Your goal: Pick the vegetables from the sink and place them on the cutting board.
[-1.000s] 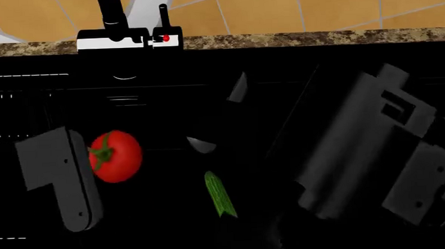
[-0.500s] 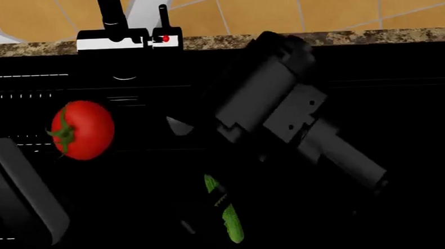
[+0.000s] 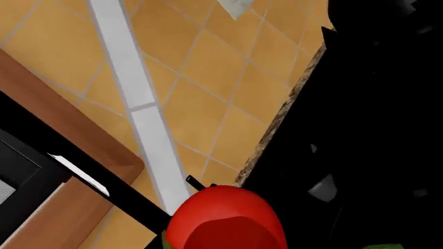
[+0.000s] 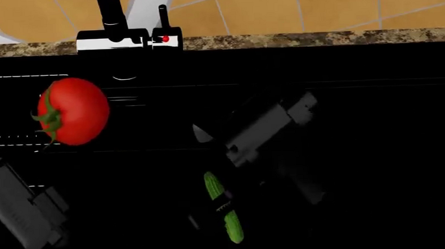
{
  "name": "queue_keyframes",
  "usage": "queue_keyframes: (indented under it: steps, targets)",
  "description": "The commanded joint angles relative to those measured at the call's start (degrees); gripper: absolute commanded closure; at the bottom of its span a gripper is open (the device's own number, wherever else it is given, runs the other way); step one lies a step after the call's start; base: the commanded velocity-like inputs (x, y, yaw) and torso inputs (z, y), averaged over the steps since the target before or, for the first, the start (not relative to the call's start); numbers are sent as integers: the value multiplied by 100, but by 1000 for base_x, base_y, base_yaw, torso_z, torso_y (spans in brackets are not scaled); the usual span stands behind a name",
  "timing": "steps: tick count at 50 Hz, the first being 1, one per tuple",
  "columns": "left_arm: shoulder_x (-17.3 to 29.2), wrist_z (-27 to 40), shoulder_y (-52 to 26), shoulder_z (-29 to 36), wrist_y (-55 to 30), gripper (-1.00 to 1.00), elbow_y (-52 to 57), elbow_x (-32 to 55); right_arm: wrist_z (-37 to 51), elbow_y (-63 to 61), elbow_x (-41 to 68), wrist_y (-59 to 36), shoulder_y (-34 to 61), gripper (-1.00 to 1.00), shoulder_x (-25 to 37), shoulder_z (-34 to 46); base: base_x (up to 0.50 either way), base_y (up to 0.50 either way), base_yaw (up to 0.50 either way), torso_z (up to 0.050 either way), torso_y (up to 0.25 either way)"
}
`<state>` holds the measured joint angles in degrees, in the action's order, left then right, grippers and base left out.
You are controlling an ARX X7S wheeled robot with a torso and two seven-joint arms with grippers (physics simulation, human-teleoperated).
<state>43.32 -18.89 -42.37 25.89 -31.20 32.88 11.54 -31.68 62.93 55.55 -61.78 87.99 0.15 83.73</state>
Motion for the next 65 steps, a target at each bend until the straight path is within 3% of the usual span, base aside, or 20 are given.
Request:
queue_keyframes:
  steps: [1,24,50,51,65]
  targets:
    - [129,127,1123,116,45,100,-48,113,192,470,170,584,-487,-100,-15,47,11,7,21,-16,-10]
    - [98,151,1321,101,478,100,-387,100,161,498,190,675,-922,-100,-15,51,2,9,20,-13,-8]
    - [166,235,1525,64,495,100,-339,151,-639,35,-707,213,-1666,-100,-15,156,0,12,17,-14,-13]
    - [159,230,1527,74,513,100,-365,145,-669,-4,-836,185,-1697,100,-15,167,0,13,16,-16,-16]
    - [157,301,1512,18,306,100,-160,241,-613,-36,-841,315,-1616,100,-15,149,0,14,17,-16,-16]
